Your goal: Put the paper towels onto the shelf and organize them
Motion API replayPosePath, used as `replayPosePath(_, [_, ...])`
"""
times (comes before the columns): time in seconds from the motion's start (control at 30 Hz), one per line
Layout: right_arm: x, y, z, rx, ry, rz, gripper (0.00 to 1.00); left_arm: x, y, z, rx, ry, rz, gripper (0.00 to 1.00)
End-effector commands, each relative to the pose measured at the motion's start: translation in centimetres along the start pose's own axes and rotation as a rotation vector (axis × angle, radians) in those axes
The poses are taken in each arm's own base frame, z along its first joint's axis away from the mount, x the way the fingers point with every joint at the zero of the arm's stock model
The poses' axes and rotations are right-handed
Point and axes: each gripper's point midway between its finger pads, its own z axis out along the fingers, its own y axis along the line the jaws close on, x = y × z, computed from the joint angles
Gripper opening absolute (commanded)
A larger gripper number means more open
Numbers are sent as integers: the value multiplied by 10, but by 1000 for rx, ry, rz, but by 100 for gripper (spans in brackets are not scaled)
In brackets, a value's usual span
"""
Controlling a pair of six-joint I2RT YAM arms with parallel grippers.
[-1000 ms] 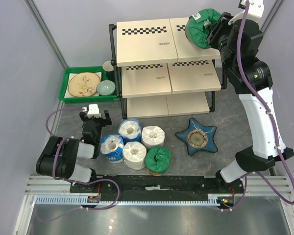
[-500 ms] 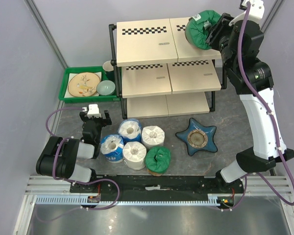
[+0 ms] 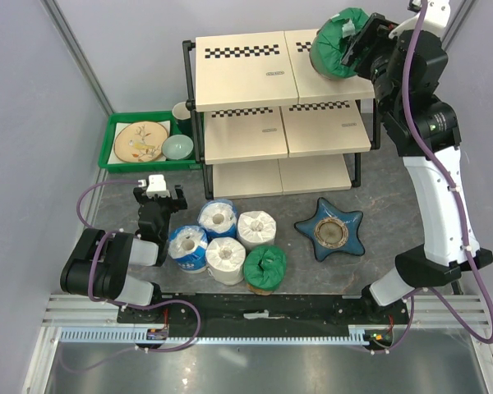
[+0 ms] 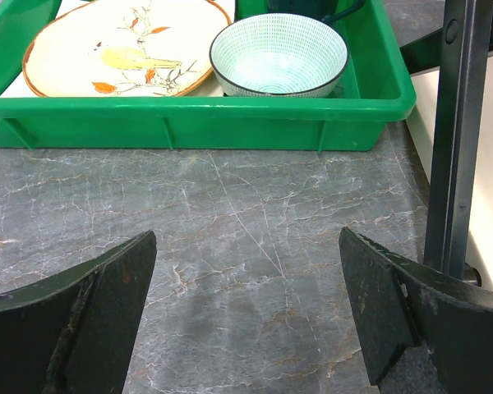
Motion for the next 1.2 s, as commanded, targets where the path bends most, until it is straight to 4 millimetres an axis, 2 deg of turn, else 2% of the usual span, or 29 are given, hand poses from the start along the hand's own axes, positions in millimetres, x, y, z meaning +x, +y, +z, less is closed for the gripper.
replayPosePath(0.0, [-28,4,-1,-18,-75,13,75,-16,1,5,-7,-56,-1,99])
replayPosePath(0.13, [-35,6,4,-22,-94,12,76,-16,1,5,-7,-56,-1,99])
replayPosePath(0.37, [-35,15,6,-74,-94,23,77,-16,1,6,-7,-56,-1,99])
replayPosePath(0.5, [-42,23,-10,-160,-130,31,78,-16,1,5,-7,-56,-1,99])
replayPosePath(0.63, [-41,36,-38,-295,-110,3,78,-16,1,5,-7,-56,-1,99])
replayPosePath(0.67, [-34,40,-43,-332,-76,0,78,-16,1,5,-7,-55,-2,99])
replayPosePath(0.7, [-22,53,-55,-436,-22,-4,78,-16,1,5,-7,-54,-1,99])
replayPosePath(0.77, [4,64,-70,-524,86,30,78,-16,1,5,-7,-55,-1,99])
replayPosePath(0.8, [34,68,-80,-589,181,37,77,-17,1,5,-7,-57,-1,99])
replayPosePath(0.87, [70,71,-93,-644,302,86,77,-16,1,5,-7,-56,-1,99])
replayPosePath(0.9, [109,66,-105,-672,409,100,76,-16,1,5,-8,-54,-1,99])
replayPosePath(0.97, [142,65,-118,-692,486,146,76,-16,1,5,-7,-56,-1,99])
replayPosePath(1.0, [176,60,-133,-699,562,145,76,-16,1,5,-7,-56,-1,99])
replayPosePath(1.07, [207,55,-146,-678,626,135,77,-16,1,5,-7,-55,-1,100])
replayPosePath(1.1, [235,53,-160,-678,694,120,77,-16,1,5,-7,-55,-2,99])
replayPosePath(1.17, [263,49,-175,-665,777,106,77,-16,1,5,-7,-56,-2,99])
